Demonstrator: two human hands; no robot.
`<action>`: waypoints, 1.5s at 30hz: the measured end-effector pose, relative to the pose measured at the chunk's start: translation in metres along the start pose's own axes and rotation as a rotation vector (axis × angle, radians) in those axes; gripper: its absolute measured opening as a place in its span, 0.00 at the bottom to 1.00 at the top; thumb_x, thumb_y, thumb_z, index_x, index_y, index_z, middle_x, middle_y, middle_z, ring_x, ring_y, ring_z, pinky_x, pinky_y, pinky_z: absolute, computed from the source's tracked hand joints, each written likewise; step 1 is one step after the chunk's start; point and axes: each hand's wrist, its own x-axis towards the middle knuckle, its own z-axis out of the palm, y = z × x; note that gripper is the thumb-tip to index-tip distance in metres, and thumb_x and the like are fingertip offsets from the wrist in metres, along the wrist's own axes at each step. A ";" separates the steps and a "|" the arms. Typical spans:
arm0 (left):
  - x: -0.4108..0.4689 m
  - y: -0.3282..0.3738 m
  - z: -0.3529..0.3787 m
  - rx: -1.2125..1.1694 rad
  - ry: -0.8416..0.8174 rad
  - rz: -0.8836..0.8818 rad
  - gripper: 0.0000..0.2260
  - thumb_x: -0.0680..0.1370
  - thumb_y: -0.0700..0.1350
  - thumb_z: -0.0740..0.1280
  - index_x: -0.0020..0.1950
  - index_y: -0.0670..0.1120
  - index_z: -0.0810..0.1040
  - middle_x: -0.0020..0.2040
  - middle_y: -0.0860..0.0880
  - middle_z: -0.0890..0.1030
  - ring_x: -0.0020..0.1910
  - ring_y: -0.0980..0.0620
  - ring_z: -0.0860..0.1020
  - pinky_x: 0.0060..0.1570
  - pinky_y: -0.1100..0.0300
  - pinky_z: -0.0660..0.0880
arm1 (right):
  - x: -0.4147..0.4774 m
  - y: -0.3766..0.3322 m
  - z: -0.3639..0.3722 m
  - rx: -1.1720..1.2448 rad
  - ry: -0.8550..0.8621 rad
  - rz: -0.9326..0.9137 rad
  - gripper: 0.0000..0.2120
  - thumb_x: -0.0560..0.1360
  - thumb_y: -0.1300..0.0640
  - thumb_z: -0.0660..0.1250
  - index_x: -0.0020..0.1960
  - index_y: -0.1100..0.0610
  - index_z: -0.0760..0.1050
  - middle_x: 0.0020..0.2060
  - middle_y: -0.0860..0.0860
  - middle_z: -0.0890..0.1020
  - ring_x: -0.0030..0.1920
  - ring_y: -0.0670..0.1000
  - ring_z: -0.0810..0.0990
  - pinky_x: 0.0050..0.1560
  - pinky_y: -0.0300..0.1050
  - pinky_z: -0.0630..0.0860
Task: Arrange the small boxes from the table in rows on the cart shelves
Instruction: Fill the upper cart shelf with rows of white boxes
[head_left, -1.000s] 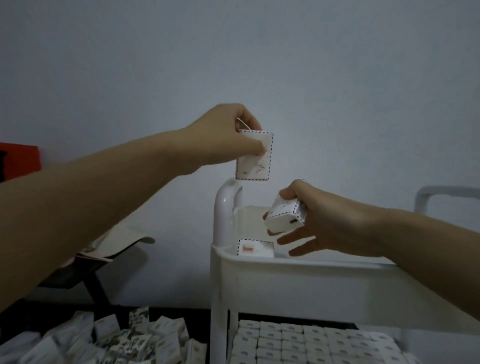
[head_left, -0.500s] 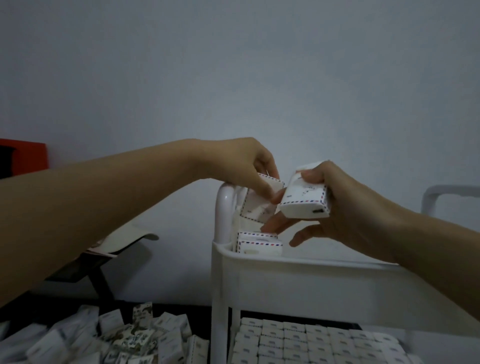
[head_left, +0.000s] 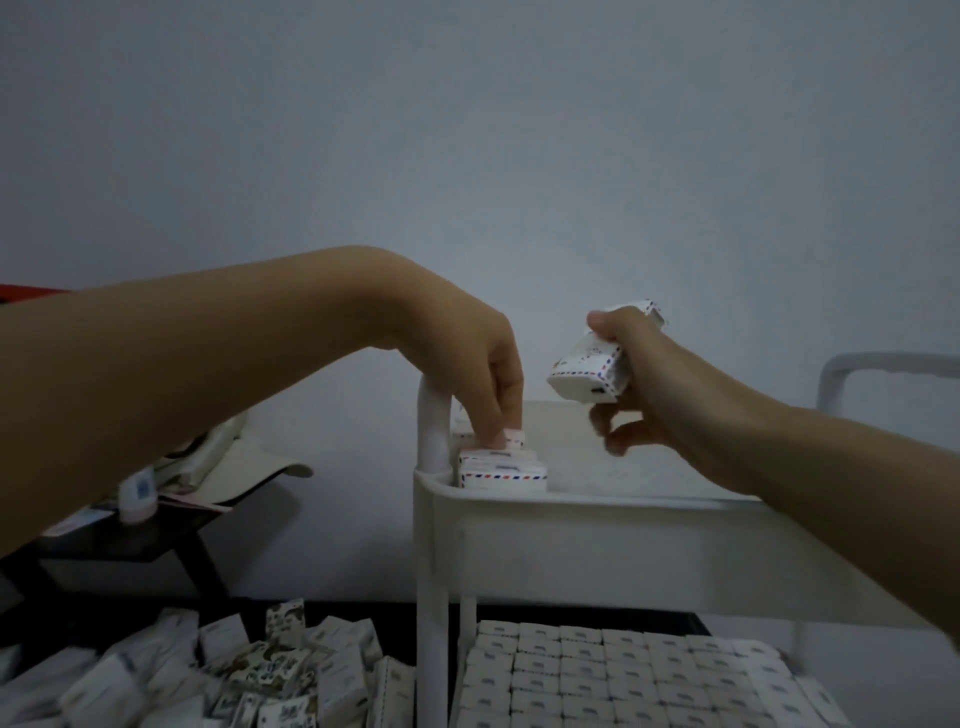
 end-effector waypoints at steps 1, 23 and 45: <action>-0.001 0.000 0.000 -0.001 -0.007 0.002 0.05 0.74 0.48 0.73 0.49 0.55 0.83 0.48 0.58 0.84 0.50 0.62 0.78 0.59 0.64 0.71 | -0.009 0.005 0.000 -0.060 0.005 -0.002 0.21 0.79 0.42 0.57 0.50 0.59 0.75 0.40 0.58 0.75 0.34 0.51 0.72 0.34 0.43 0.70; -0.015 -0.058 0.061 -0.627 0.952 0.215 0.10 0.79 0.40 0.63 0.47 0.55 0.80 0.52 0.57 0.81 0.51 0.61 0.78 0.53 0.66 0.72 | 0.003 -0.011 0.038 -0.296 -0.267 0.228 0.16 0.81 0.52 0.54 0.59 0.53 0.78 0.49 0.50 0.82 0.40 0.47 0.79 0.44 0.40 0.74; -0.162 -0.106 0.347 -0.559 0.699 -0.246 0.13 0.78 0.39 0.65 0.46 0.58 0.79 0.45 0.61 0.80 0.48 0.63 0.77 0.46 0.65 0.73 | -0.149 0.021 0.185 -0.489 -0.121 -0.660 0.09 0.74 0.55 0.61 0.49 0.45 0.78 0.38 0.40 0.79 0.36 0.41 0.76 0.37 0.39 0.73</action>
